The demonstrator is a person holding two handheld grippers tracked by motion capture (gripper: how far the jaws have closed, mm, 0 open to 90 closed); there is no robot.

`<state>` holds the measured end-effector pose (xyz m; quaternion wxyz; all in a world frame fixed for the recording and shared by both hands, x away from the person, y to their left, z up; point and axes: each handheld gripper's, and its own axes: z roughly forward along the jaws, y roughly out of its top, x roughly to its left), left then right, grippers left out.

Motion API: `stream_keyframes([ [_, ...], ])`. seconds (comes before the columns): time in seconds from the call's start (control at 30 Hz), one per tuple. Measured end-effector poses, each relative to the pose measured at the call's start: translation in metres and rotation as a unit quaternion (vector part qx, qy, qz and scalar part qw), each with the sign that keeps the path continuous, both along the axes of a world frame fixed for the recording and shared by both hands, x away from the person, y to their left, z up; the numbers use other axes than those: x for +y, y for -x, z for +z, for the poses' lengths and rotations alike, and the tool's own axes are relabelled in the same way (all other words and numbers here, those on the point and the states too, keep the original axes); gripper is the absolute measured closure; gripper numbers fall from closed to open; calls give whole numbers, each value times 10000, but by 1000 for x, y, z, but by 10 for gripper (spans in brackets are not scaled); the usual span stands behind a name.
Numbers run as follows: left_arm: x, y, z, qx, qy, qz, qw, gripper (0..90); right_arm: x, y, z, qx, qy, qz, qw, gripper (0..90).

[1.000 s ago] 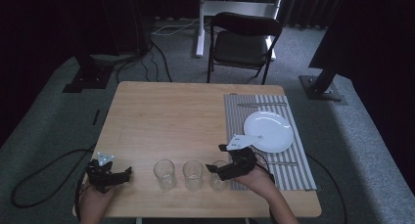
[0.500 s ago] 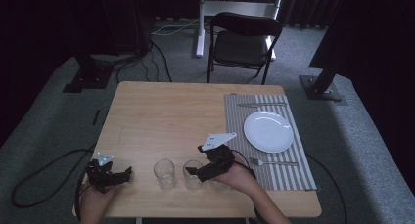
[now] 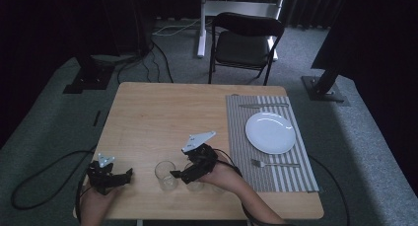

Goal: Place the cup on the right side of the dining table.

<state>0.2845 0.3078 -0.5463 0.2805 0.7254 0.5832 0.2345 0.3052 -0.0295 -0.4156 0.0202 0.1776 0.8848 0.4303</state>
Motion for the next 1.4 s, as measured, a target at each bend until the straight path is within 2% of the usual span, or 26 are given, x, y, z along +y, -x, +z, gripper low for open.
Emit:
stream_keyframes([
  [0.1,0,0,0,-1,0,0,10000,3,11,-3,-4,38,119,95,9999,162],
  [0.27,0,0,0,-1,-1,1,10000,3,20,-5,-7,134,156,175,9996,162],
  [0.4,0,0,0,-2,0,0,10000,3,32,-7,-13,181,320,284,9989,162],
  [0.9,0,0,0,-3,0,0,10000,3,56,-8,-19,241,802,386,9957,162],
  [0.93,0,0,0,-5,5,-17,10000,3,58,-8,-19,227,913,343,9950,162],
  [1.07,0,0,0,-4,5,-29,10000,3,62,-7,-20,238,1101,349,9930,162],
  [1.13,1,0,0,-4,5,-33,10000,3,65,-6,-21,231,1210,281,9920,221],
  [1.23,1,0,0,-3,4,-35,10000,3,72,-6,-23,229,1424,186,9894,221],
  [1.27,1,0,0,-4,4,-36,10000,3,72,-6,-23,229,1424,186,9894,221],
  [1.33,1,0,0,-4,4,-36,10000,3,76,-6,-24,289,1580,146,9869,225],
  [1.4,1,0,0,-3,3,-36,10000,3,80,-4,-25,277,1727,199,9844,273],
])
